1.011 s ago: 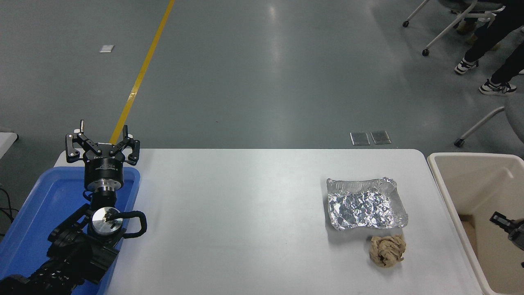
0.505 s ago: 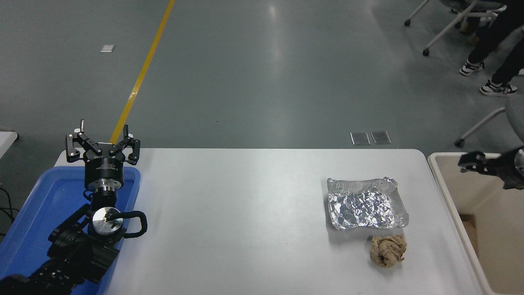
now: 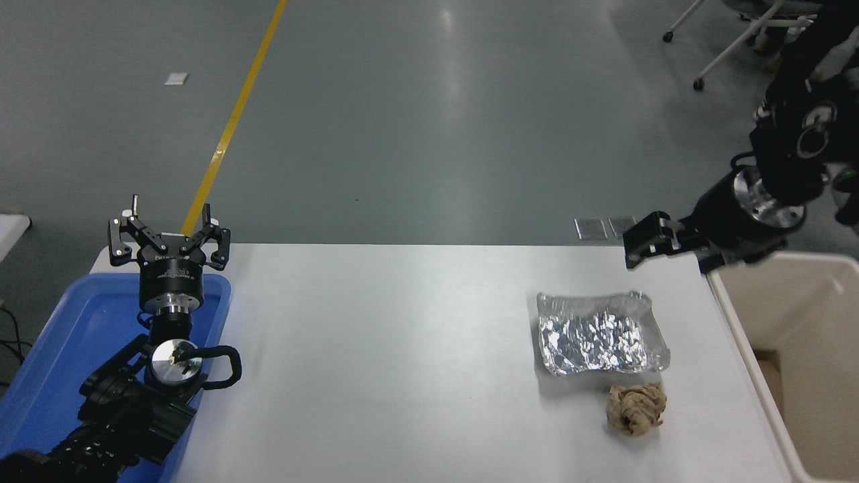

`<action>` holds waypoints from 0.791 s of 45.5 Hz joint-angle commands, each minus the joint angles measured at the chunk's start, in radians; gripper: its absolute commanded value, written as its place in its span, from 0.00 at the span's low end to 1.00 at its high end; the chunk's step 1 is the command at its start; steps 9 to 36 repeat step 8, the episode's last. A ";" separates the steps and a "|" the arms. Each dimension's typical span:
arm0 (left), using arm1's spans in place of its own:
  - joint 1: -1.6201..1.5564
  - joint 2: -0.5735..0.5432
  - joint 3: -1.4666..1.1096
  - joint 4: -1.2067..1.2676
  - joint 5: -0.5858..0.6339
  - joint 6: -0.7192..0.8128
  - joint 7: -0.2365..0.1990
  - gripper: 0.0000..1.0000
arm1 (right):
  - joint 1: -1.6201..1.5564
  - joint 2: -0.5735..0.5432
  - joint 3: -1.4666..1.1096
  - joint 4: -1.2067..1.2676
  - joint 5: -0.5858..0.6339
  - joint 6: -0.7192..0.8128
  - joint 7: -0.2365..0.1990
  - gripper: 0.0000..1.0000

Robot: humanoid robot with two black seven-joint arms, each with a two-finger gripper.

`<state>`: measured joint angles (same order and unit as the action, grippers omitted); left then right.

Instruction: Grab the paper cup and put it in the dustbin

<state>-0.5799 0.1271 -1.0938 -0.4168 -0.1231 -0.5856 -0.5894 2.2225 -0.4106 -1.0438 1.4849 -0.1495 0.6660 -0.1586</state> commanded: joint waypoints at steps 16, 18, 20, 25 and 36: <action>0.000 0.000 0.000 0.001 -0.001 0.001 -0.001 0.99 | 0.118 0.128 0.007 0.071 0.105 0.070 0.001 1.00; 0.000 0.000 0.000 0.001 -0.001 0.001 -0.001 0.99 | 0.118 0.128 0.007 0.071 0.105 0.070 0.001 1.00; 0.000 0.000 0.000 0.001 -0.001 0.001 -0.001 0.99 | 0.118 0.128 0.007 0.071 0.105 0.070 0.001 1.00; 0.000 0.000 0.000 0.001 -0.001 0.001 -0.001 0.99 | 0.118 0.128 0.007 0.071 0.105 0.070 0.001 1.00; 0.000 0.000 0.000 0.001 -0.001 0.001 -0.001 0.99 | 0.118 0.128 0.007 0.071 0.105 0.070 0.001 1.00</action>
